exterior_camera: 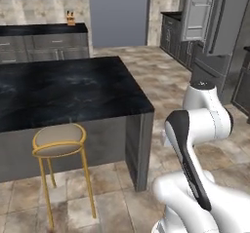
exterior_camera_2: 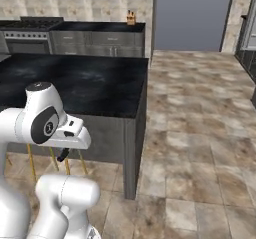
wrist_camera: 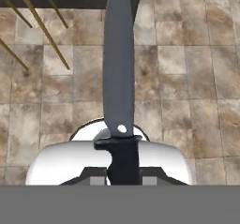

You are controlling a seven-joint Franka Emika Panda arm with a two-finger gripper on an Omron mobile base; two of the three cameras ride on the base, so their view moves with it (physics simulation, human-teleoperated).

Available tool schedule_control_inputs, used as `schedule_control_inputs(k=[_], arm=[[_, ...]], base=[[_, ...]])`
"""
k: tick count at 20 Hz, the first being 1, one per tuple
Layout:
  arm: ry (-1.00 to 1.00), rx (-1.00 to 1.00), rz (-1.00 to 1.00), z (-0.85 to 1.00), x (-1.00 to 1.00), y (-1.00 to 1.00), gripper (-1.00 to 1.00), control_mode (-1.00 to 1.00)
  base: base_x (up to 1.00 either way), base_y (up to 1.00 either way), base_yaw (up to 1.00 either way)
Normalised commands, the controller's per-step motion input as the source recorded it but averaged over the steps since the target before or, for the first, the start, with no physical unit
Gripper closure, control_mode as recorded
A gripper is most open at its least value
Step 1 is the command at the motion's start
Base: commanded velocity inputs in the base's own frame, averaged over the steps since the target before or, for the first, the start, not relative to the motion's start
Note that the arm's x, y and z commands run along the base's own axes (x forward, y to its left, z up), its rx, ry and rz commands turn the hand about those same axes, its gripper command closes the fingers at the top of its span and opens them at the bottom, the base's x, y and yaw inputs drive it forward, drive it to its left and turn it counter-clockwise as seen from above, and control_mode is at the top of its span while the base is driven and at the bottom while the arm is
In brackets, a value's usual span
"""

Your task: Retrieve the butter from the fridge and place it on a plate on the dining table. Then retrieve the butter knife by the fridge and place it near the plate.

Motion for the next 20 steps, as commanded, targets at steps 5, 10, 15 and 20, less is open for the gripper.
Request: schedule_control_inputs(k=[5, 10, 15, 20], arm=[[0.0, 0.0, 0.0, 0.0, 0.0, 0.0, 1.0, 1.0], [0.0, 0.0, 0.0, 0.0, 0.0, 0.0, 1.0, 1.0], [0.0, 0.0, 0.0, 0.0, 0.0, 0.0, 1.0, 1.0], [0.0, 0.0, 0.0, 0.0, 0.0, 0.0, 1.0, 1.0]], base=[[0.0, 1.0, 0.0], [0.04, 1.0, 0.06], [0.2, 1.0, 0.08], [0.42, 1.0, 0.12]])
